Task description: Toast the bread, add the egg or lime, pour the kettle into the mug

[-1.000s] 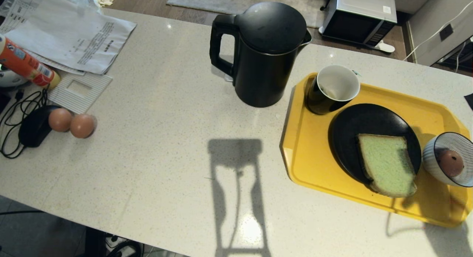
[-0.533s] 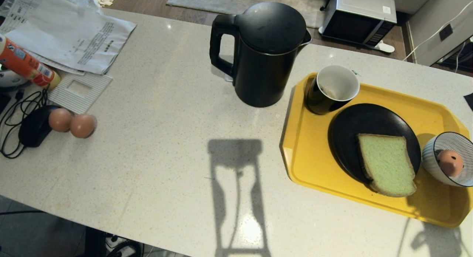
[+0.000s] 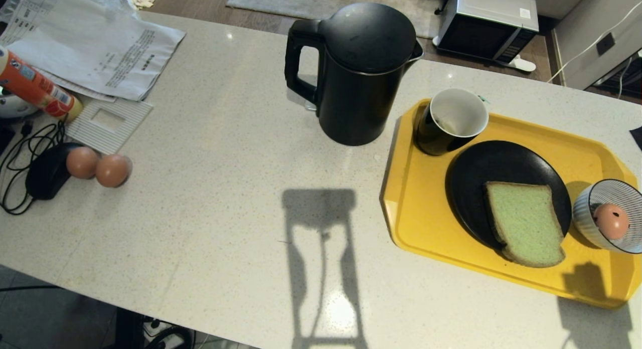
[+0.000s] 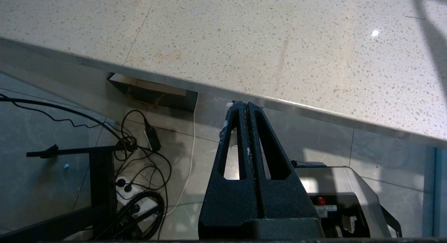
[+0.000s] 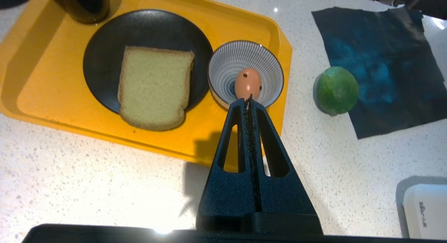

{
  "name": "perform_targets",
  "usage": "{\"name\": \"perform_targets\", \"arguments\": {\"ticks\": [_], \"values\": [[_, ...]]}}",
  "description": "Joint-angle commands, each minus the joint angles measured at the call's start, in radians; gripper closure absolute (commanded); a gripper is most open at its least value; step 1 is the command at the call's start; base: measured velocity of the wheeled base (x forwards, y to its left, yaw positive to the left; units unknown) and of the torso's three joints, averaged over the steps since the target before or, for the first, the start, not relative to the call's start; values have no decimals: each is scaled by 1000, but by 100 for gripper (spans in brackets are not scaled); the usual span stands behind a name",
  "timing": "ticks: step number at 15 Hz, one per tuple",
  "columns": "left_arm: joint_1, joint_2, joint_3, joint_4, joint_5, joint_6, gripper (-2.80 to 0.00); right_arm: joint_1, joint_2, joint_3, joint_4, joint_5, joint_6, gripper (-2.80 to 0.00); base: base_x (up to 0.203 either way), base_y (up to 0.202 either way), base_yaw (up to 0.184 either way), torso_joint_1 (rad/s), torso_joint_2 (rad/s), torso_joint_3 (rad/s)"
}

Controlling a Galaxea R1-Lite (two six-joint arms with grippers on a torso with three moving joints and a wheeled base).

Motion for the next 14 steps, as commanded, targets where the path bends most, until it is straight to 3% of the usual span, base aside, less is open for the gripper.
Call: {"name": "perform_targets", "arguments": {"ticks": [1, 6, 11, 14], "values": [[0, -1, 15, -1, 0, -1, 0, 0, -57, 56, -2, -1, -6, 0, 0, 0, 0, 0, 0, 0], [0, -1, 15, -1, 0, -1, 0, 0, -123, 175, -3, 1, -28, 0, 0, 0, 0, 0, 0, 0], [0, -1, 15, -1, 0, -1, 0, 0, -191, 257, -4, 9, -101, 0, 0, 0, 0, 0, 0, 0], [0, -1, 15, -1, 0, -1, 0, 0, -194, 324, -84, 80, -109, 0, 0, 0, 0, 0, 0, 0]]}}
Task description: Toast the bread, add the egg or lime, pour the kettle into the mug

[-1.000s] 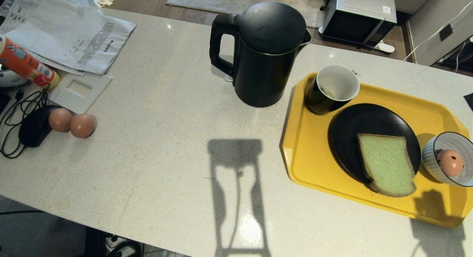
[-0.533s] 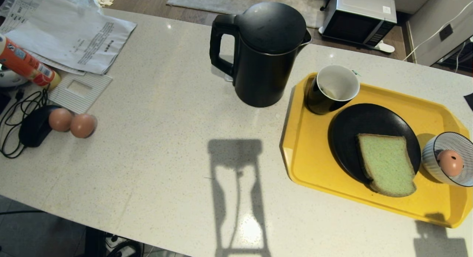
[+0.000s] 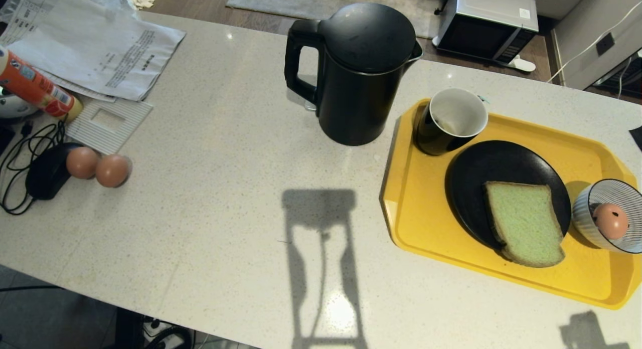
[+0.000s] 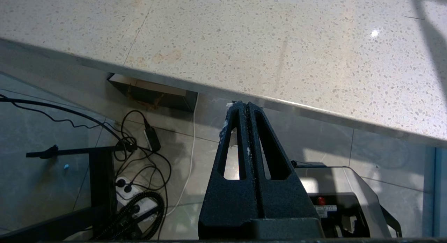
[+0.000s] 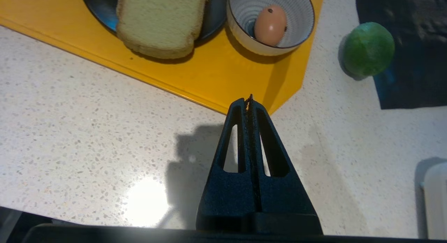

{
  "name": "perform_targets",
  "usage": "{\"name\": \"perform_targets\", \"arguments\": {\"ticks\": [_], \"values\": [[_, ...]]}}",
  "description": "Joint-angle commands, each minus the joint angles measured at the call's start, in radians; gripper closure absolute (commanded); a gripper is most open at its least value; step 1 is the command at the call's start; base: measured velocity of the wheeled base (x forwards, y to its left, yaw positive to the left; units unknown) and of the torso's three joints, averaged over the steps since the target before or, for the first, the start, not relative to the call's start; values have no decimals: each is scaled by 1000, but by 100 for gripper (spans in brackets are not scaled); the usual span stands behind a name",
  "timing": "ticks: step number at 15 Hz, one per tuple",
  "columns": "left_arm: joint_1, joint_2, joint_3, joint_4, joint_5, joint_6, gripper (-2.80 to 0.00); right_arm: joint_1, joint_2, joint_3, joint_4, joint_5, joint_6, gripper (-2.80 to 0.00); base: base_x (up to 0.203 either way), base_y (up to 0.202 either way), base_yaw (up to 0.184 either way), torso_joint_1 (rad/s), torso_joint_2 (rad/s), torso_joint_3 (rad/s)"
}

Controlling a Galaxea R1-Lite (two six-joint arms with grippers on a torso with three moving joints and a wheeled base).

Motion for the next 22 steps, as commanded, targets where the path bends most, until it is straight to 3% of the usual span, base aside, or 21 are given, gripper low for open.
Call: {"name": "perform_targets", "arguments": {"ticks": [1, 4, 13, 22], "values": [[0, -1, 15, -2, 1, 0, 0, 0, -6, 65, -92, 62, -6, 0, 0, 0, 0, 0, 0, 0], [0, -1, 15, -1, 1, 0, 0, 0, -6, 66, -44, 161, -14, 0, 0, 0, 0, 0, 0, 0], [0, -1, 15, 0, 1, 0, 0, 0, -4, 66, 39, 159, 21, 0, 0, 0, 0, 0, 0, 0], [0, -1, 15, 0, 1, 0, 0, 0, -6, 66, 41, 159, 27, 0, 0, 0, 0, 0, 0, 0]]}}
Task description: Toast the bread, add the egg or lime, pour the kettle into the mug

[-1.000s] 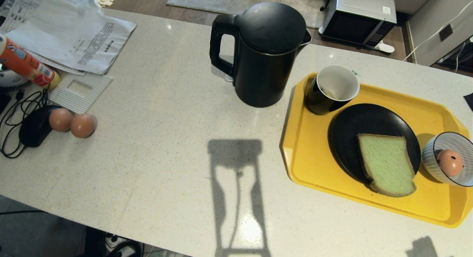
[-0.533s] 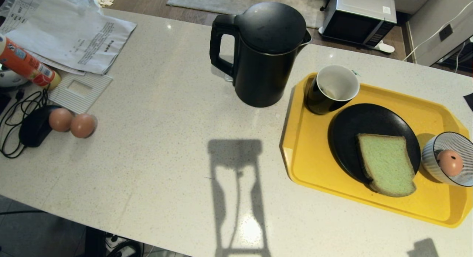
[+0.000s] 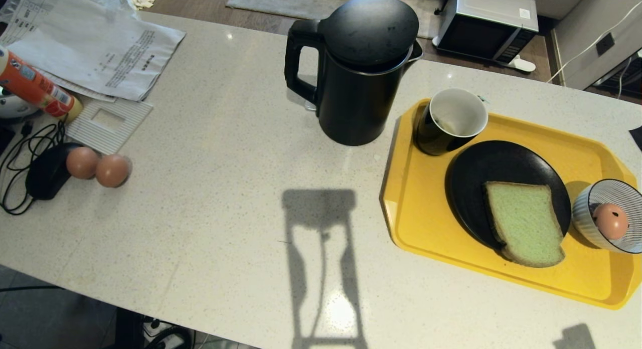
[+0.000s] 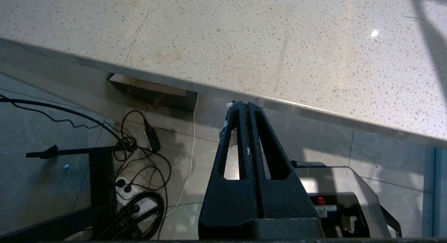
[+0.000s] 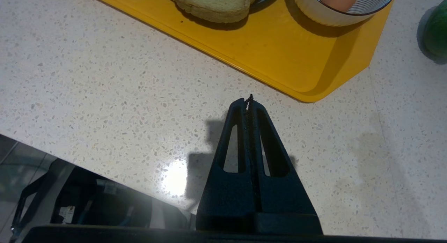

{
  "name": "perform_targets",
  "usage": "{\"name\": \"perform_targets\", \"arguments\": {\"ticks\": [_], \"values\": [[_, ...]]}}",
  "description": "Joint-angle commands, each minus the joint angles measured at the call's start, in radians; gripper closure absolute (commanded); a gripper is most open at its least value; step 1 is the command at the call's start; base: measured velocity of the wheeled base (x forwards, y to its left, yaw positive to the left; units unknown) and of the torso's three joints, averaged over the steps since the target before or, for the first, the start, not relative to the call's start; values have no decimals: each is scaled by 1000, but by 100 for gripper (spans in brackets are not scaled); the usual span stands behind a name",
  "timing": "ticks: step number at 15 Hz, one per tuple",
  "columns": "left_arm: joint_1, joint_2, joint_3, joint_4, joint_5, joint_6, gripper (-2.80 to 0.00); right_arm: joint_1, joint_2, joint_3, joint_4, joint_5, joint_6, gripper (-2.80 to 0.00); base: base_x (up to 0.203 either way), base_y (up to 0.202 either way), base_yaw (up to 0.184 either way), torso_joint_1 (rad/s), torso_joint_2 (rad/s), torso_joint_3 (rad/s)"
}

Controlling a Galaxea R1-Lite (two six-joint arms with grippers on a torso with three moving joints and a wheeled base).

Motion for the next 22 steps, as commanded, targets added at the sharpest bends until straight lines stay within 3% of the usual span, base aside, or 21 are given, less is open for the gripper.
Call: {"name": "perform_targets", "arguments": {"ticks": [1, 22], "values": [[0, -1, 15, 0, 0, 0, 0, 0, 2, 2, 1, 0, 1, 0, 0, 0, 0, 0, 0, 0], [0, -1, 15, 0, 0, 0, 0, 0, 2, 2, 1, 2, -1, 0, 0, 0, 0, 0, 0, 0]]}}
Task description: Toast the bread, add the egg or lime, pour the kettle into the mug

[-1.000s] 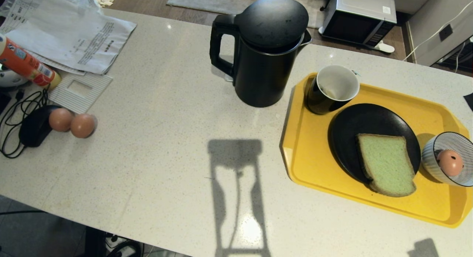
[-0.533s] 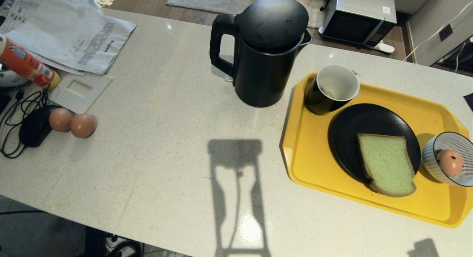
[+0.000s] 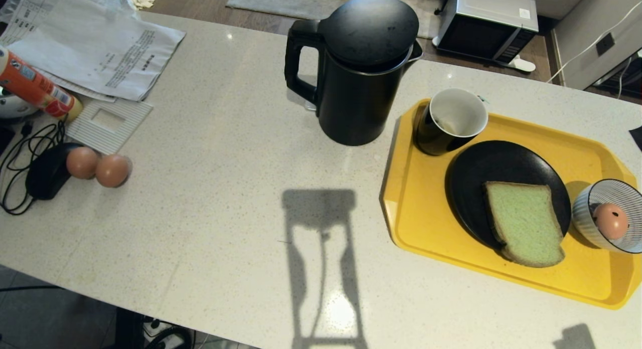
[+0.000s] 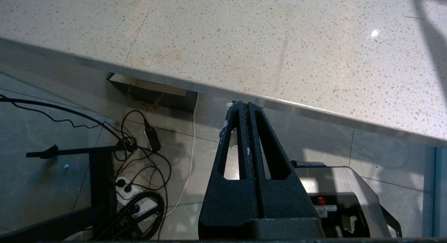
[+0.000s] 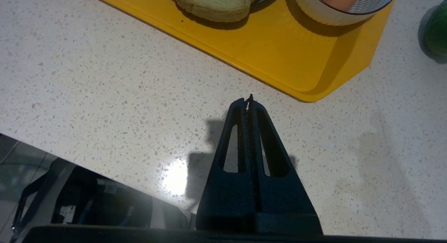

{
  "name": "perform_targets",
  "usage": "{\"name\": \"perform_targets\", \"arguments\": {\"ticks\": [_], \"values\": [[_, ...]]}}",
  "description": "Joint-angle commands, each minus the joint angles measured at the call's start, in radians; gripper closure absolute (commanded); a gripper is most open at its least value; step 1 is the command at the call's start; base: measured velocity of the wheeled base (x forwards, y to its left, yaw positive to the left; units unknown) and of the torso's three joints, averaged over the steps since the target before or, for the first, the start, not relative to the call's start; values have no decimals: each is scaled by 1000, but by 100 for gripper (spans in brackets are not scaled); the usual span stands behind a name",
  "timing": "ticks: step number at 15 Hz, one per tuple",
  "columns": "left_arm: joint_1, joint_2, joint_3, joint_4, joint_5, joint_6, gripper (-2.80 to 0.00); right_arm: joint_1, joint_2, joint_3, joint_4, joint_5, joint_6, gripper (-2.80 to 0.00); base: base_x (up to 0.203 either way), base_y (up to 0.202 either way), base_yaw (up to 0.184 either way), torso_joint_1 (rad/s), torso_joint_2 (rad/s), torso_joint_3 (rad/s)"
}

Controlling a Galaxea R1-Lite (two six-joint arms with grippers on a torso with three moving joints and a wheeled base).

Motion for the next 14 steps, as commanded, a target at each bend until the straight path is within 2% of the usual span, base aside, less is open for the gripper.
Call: {"name": "perform_targets", "arguments": {"ticks": [1, 11, 14], "values": [[0, -1, 15, -1, 1, -1, 0, 0, 2, 1, 0, 1, -1, 0, 0, 0, 0, 0, 0, 0], [0, -1, 15, -1, 1, -1, 0, 0, 2, 1, 0, 0, 1, 0, 0, 0, 0, 0, 0, 0], [0, -1, 15, -1, 1, -1, 0, 0, 3, 0, 1, -1, 42, 0, 0, 0, 0, 0, 0, 0]]}}
